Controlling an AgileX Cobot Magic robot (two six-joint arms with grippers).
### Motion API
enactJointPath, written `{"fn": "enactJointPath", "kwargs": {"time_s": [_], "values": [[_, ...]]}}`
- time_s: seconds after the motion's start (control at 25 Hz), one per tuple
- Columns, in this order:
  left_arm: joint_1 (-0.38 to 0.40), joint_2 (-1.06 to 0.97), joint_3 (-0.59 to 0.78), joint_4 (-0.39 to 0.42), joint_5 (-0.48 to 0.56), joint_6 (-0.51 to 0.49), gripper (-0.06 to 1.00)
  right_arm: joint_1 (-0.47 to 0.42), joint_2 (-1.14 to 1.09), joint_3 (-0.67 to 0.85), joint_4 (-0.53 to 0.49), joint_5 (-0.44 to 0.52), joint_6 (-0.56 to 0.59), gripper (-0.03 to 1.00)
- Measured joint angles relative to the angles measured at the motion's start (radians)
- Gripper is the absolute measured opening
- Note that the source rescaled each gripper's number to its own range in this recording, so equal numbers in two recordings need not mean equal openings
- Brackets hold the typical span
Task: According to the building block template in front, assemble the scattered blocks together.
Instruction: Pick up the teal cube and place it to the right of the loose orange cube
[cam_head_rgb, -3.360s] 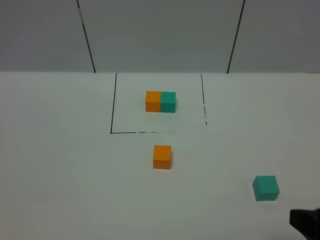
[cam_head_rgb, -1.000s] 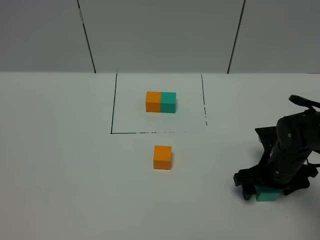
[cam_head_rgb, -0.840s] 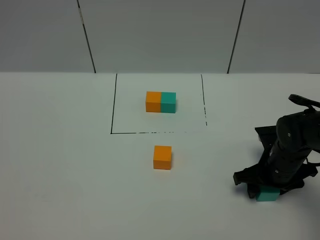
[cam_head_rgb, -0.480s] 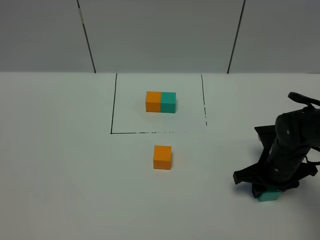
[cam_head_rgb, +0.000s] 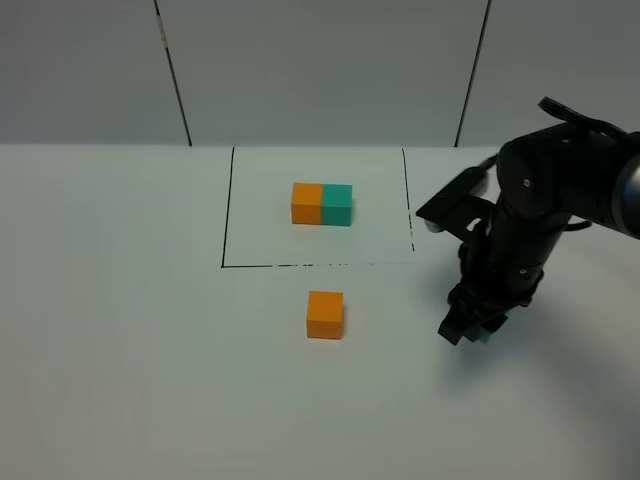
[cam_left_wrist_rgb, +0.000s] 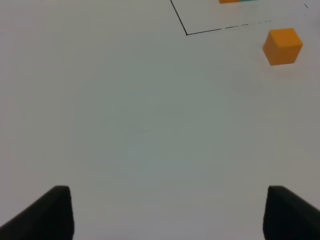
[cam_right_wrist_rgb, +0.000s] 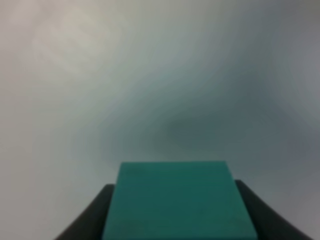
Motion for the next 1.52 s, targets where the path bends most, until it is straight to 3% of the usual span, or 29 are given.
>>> {"fn": "enactJointPath", "kwargs": {"time_s": [0.16,0.36,0.8,1.12,1.52], "values": [[0.000,0.000,0.000,0.000,0.000,0.000,0.62,0.071,0.011,-0.058,0.009,0.009,-0.227,0.00],[0.000,0.000,0.000,0.000,0.000,0.000,0.62,0.119,0.076,-0.149,0.009,0.034,-0.346,0.00],[0.000,0.000,0.000,0.000,0.000,0.000,0.62,0.152,0.301,-0.352,0.001,0.139,-0.378,0.00],[0.000,0.000,0.000,0.000,0.000,0.000,0.62,0.167,0.424,-0.464,0.002,0.141,-0.385,0.00],[0.000,0.000,0.000,0.000,0.000,0.000,0.62,0.174,0.444,-0.479,0.001,0.112,-0.385,0.00]]}}
